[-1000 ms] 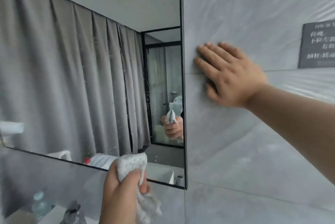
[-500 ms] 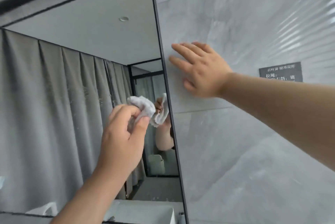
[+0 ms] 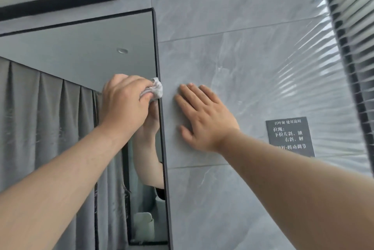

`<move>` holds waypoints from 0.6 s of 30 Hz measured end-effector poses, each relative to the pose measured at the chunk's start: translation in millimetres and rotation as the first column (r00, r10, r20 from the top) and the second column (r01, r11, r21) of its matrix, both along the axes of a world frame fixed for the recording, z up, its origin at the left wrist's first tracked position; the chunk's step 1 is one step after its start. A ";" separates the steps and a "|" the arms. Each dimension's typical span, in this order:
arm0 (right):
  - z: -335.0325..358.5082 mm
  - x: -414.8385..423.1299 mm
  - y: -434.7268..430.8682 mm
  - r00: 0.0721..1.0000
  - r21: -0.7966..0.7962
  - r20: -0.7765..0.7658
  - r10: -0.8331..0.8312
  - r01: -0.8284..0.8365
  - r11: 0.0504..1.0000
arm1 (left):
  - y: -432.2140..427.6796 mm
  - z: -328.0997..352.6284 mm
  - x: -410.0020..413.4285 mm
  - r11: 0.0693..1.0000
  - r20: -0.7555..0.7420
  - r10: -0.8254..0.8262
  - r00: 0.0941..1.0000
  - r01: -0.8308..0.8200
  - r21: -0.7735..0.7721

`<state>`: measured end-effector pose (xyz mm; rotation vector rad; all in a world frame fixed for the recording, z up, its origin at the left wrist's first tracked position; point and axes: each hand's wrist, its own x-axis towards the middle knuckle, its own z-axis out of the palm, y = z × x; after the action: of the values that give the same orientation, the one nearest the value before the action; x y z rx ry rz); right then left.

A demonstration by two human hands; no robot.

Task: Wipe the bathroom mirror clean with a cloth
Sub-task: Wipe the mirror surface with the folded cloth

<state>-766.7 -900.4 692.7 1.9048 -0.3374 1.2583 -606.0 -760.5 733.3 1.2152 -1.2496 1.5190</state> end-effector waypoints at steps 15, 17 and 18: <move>-0.5 1.9 -0.9 0.999 -0.046 0.038 0.009 -0.008 0.999 | -24.2 -4.4 20.7 0.987 0.078 -0.159 0.984 0.160 -0.009; -0.8 2.3 -1.6 0.999 -0.059 0.041 0.013 -0.011 0.998 | -25.4 -1.9 19.0 0.972 0.029 -0.235 0.972 0.235 0.009; -0.9 2.2 -1.9 0.999 -0.065 0.044 0.012 -0.010 0.998 | -25.1 1.2 16.8 0.964 0.015 -0.264 0.964 0.264 0.018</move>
<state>-764.6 -902.2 691.9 1.8289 -0.3062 1.3049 -589.2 -785.7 734.5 1.0012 -1.3773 1.3289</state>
